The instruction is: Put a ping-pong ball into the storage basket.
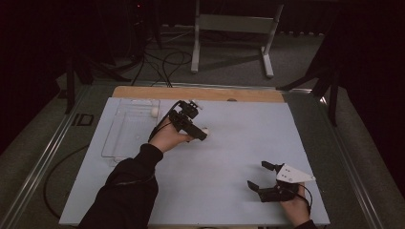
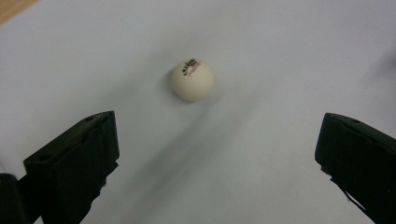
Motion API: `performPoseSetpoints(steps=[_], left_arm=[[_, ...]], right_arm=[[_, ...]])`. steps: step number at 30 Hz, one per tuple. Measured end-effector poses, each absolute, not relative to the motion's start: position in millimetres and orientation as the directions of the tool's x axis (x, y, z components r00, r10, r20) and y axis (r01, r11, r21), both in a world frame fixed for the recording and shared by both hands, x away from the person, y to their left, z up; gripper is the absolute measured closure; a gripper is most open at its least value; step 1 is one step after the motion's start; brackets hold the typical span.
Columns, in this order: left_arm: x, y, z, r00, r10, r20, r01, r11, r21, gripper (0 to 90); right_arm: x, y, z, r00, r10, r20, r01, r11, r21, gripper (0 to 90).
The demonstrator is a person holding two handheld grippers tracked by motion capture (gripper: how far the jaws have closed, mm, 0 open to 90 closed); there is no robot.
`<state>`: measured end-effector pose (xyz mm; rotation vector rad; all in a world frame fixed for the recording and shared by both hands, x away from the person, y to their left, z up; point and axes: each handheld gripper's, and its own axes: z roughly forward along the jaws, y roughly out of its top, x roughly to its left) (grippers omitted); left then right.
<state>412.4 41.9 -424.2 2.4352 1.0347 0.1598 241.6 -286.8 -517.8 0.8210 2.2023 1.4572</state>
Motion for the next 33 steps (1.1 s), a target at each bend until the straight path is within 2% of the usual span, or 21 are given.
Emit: performPoseSetpoints(steps=[11,29,33], left_arm=[[417,31,-436,0.7,0.704,-0.122,0.668,-0.583,0.462,0.7],[425,10,-455,0.652,0.746,-0.135,0.71,-0.538,0.455,2.2],[427,8,-459,0.639,0.758,-0.134,0.718,-0.525,0.457,4.9]], right_arm=[[242,-287,-518,-0.761,0.649,0.01,0.263,0.295,0.919,9.1],[242,-287,-518,-0.761,0.649,0.01,0.264,0.295,0.918,9.1],[242,-288,-518,-0.76,0.65,0.009,0.264,0.295,0.918,9.1]])
